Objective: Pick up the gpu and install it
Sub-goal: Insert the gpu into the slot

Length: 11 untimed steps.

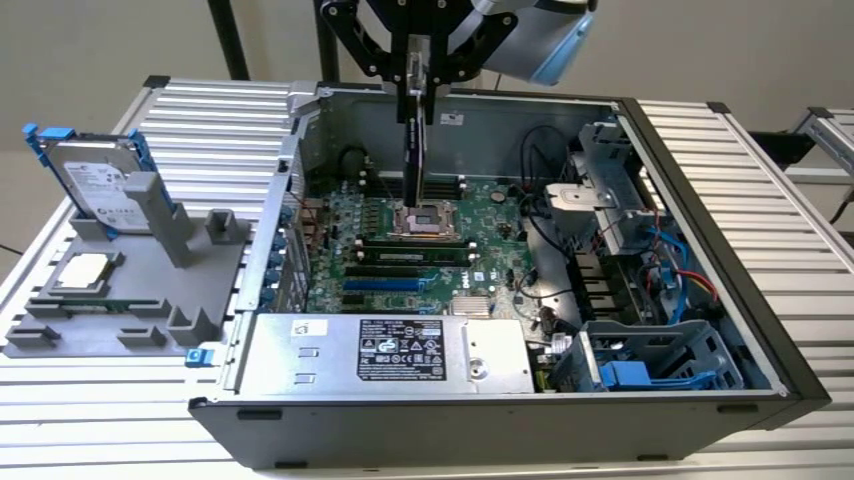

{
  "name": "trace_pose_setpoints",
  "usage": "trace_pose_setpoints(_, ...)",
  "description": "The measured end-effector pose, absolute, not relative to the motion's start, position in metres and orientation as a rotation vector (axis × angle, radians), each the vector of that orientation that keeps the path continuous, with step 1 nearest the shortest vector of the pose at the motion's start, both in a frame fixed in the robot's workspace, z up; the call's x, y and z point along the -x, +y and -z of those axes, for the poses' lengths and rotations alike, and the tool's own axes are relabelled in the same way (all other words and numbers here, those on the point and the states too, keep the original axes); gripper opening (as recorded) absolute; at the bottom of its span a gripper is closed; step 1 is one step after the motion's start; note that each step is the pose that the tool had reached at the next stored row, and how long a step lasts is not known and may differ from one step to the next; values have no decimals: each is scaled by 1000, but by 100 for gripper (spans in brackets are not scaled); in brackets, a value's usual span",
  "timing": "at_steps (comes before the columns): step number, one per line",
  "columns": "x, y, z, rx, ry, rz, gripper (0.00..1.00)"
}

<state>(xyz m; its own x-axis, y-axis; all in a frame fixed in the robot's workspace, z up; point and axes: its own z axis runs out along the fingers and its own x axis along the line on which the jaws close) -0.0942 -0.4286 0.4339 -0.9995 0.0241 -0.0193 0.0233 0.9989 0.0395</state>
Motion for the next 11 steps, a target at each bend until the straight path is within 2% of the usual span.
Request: trace_pose_setpoints(11, 94, -429, -434, -13, 3121, -62, 0)
